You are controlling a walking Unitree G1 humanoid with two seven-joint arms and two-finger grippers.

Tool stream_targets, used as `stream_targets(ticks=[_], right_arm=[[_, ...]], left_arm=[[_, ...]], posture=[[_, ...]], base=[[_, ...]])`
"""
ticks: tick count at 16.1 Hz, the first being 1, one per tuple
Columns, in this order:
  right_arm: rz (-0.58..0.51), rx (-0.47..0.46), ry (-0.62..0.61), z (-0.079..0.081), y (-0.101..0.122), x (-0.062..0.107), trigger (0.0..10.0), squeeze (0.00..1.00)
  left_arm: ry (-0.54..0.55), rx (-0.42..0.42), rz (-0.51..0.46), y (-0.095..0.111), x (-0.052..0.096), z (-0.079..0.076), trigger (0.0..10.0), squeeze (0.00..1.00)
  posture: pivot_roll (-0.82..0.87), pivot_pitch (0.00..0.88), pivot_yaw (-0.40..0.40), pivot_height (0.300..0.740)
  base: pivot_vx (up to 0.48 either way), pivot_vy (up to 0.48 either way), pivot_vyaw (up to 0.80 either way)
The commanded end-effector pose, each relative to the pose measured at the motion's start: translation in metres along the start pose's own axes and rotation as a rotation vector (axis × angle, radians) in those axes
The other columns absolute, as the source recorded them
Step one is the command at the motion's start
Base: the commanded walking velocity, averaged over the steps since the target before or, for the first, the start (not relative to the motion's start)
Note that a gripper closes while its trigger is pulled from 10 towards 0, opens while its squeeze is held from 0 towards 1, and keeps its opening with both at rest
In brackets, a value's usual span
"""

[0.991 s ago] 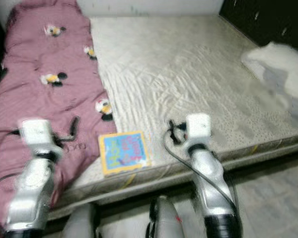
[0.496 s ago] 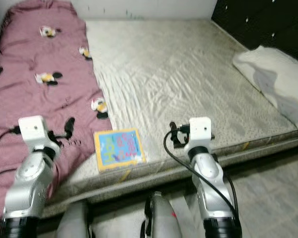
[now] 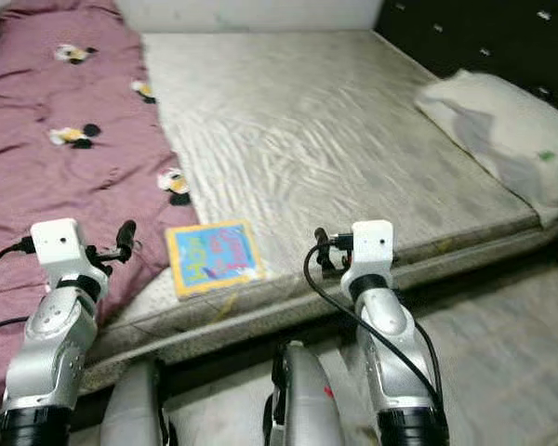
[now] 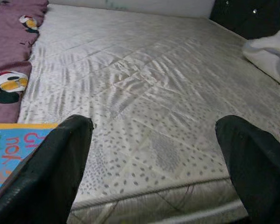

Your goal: Clean up the room

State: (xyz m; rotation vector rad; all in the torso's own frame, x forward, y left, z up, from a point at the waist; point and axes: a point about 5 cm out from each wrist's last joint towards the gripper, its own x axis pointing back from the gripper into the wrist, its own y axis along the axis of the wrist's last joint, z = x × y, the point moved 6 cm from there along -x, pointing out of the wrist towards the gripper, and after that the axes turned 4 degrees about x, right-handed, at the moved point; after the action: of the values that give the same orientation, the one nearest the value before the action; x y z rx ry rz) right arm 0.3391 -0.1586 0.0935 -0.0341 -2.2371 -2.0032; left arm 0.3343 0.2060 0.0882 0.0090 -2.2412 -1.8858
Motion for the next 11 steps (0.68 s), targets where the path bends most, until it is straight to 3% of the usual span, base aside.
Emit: stream_targets(ticks=[1, 5, 11], right_arm=[[-0.007, 0.001, 0.003, -0.001, 0.004, -0.001, 10.0, 0.00], [-0.003, -0.001, -0.004, -0.003, 0.003, 0.000, 10.0, 0.00], [-0.003, 0.004, -0.013, -0.005, 0.003, 0.001, 10.0, 0.00]], left_arm=[[0.018, -0.001, 0.018, -0.004, -0.002, 0.003, 10.0, 0.00], [0.026, -0.006, 0.017, -0.003, -0.003, 0.005, 10.0, 0.00], [0.044, 0.014, 0.047, -0.007, -0.014, 0.010, 10.0, 0.00]], posture=[[-0.02, 0.051, -0.083, 0.576], [-0.02, 0.051, -0.082, 0.526], [-0.03, 0.056, -0.085, 0.526]], base=[[0.000, 0.000, 0.00], [0.000, 0.000, 0.00], [0.000, 0.000, 0.00]])
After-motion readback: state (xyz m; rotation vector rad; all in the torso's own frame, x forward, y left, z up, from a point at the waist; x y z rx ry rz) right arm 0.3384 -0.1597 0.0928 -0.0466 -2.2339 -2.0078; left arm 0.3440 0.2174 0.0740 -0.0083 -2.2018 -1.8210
